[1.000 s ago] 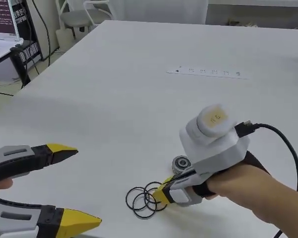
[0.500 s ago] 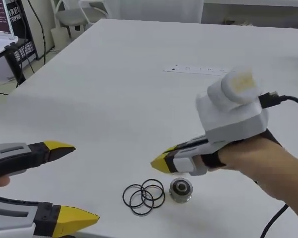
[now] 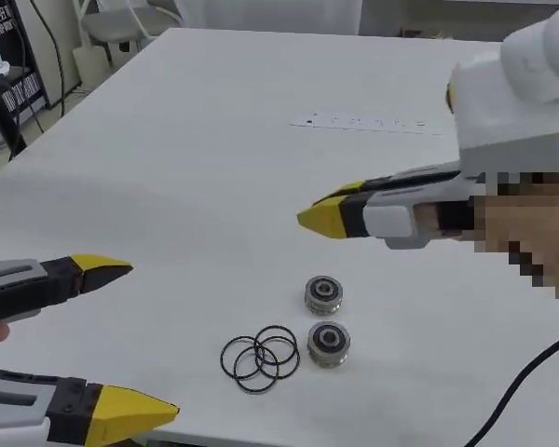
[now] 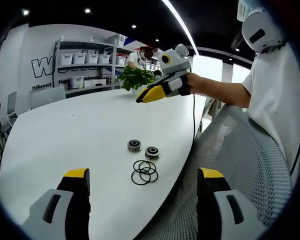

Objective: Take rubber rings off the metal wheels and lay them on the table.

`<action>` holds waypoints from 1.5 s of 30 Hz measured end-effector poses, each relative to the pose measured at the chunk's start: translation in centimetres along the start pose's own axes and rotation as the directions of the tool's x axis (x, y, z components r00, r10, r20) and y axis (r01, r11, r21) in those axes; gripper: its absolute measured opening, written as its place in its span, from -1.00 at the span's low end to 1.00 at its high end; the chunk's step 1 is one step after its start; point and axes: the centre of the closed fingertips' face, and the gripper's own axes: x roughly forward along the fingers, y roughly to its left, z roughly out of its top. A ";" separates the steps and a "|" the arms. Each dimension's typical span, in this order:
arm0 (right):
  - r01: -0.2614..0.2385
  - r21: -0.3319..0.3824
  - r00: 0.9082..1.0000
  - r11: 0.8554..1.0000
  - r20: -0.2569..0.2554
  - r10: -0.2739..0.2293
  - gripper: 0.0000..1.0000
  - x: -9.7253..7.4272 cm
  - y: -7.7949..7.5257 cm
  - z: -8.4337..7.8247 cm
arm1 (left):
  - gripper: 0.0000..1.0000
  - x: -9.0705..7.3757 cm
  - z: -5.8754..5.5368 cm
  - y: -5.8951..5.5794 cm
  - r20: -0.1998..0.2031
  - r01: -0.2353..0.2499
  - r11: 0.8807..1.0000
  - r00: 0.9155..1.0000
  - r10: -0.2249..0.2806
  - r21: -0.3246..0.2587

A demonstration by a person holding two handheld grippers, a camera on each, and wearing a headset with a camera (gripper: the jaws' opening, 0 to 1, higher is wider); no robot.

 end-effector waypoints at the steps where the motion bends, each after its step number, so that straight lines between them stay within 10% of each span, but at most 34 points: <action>1: 0.006 -0.022 1.000 1.000 0.009 -0.006 -0.66 -0.5 0.1 0.1 | 0.77 0.0 0.0 0.1 0.001 -0.002 1.000 1.000 0.002 0.002; 15: 0.074 -0.099 0.997 0.992 0.007 -0.074 -0.08 -4.4 -0.1 -4.3 | 0.88 0.3 -0.1 0.3 -0.006 0.007 1.000 1.000 -0.007 0.008; 45: 0.146 0.046 0.980 0.988 -0.145 -0.138 0.71 -6.3 -1.0 -15.8 | 0.99 0.5 -1.7 0.5 -0.049 0.011 0.999 0.999 -0.013 -0.045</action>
